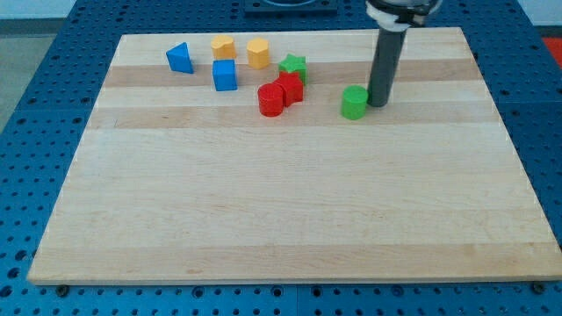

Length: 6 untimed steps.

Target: Place green circle below red circle

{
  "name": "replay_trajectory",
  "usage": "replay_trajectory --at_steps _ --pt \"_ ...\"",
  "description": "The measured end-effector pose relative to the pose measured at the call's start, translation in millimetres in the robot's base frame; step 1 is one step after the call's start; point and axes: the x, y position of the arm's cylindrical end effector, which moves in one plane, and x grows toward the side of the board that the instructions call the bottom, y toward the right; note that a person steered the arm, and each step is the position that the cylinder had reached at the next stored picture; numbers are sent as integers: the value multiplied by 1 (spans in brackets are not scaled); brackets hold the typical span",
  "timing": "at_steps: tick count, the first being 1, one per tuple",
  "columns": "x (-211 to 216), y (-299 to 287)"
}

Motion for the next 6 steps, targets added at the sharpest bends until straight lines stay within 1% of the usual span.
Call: replay_trajectory --at_steps 2,4,6 --pt "3 -45" --pt "37 -100" --pt "55 -162"
